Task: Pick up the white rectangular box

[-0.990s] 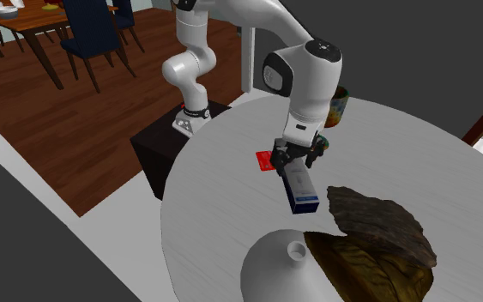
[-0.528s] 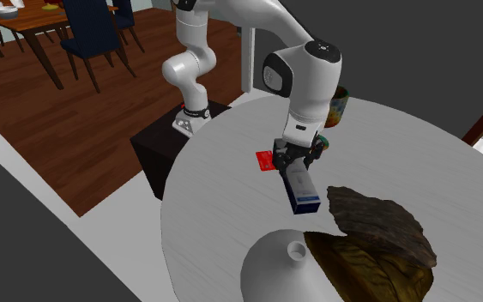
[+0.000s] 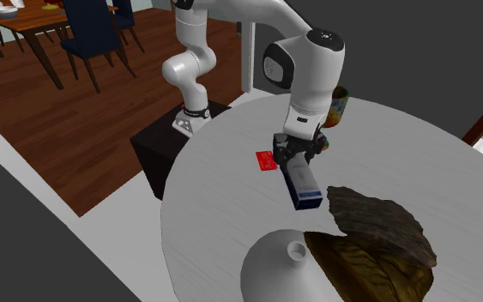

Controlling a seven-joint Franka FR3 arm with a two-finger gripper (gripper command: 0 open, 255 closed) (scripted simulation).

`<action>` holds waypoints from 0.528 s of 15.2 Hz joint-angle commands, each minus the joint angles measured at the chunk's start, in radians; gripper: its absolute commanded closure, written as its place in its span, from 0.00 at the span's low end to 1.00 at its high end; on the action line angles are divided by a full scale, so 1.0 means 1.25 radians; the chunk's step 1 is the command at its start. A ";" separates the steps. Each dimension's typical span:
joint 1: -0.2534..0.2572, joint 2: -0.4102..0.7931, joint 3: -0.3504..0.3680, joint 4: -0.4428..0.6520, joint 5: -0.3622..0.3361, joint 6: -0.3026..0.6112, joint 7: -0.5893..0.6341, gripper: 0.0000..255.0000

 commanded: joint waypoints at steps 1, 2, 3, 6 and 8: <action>0.001 -0.006 -0.001 0.013 -0.002 -0.018 0.002 1.00; 0.001 -0.009 -0.001 0.020 -0.003 -0.028 0.002 1.00; 0.001 -0.012 -0.001 0.027 -0.004 -0.038 0.003 1.00; 0.001 -0.020 -0.002 0.049 -0.007 -0.068 0.005 1.00; 0.001 -0.024 -0.002 0.065 -0.008 -0.088 0.006 1.00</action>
